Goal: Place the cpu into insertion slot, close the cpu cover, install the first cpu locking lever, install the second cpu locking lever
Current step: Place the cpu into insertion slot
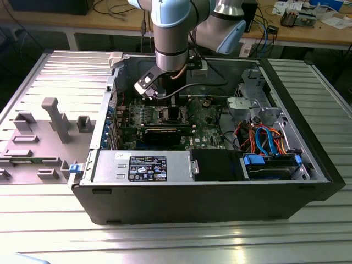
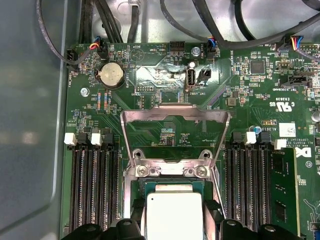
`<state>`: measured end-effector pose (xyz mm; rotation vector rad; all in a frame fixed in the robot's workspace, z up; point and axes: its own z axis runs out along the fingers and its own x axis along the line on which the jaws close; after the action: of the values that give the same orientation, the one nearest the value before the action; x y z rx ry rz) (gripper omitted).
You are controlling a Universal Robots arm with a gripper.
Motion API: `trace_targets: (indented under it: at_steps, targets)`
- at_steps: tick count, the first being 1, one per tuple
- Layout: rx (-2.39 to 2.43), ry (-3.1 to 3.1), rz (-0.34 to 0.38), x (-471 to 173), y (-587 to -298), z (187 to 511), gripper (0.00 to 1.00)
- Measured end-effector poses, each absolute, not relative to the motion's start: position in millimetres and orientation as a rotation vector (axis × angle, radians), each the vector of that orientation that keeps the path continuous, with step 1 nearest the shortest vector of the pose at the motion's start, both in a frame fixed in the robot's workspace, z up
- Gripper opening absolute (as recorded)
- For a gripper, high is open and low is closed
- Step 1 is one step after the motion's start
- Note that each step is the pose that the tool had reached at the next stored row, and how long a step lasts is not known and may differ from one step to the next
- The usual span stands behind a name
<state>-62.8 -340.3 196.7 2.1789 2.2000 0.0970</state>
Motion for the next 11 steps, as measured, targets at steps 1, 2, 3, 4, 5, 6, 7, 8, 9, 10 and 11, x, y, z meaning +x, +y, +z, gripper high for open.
trace_targets:
  at_steps: [1, 2, 3, 4, 5, 6, 7, 8, 9, 10, 11]
  targets:
    - [2.179, 2.2, 0.097, -62.8, -340.3, 196.7, 0.55]
    - [2.179, 2.2, 0.097, -62.8, -340.3, 196.7, 0.55]
    - [2.179, 2.2, 0.096, -62.9, -340.3, 196.8, 0.62]
    - [2.179, 2.2, 0.096, -62.9, -340.4, 196.9, 0.62]
    - [2.179, 2.2, 0.096, -62.9, -340.4, 196.9, 0.62]
    - [2.179, 2.2, 0.096, -62.9, -340.4, 196.9, 0.62]
    - [2.179, 2.2, 0.096, -62.9, -340.4, 196.9, 0.62]
    - [2.179, 2.2, 0.096, -62.9, -340.4, 196.9, 0.62]
    - [2.179, 2.2, 0.096, -62.9, -340.3, 197.4, 0.62]
    - [2.179, 2.2, 0.096, -62.9, -340.3, 198.6, 0.62]
    - [2.179, 2.2, 0.096, -62.9, -340.2, 198.8, 0.62]
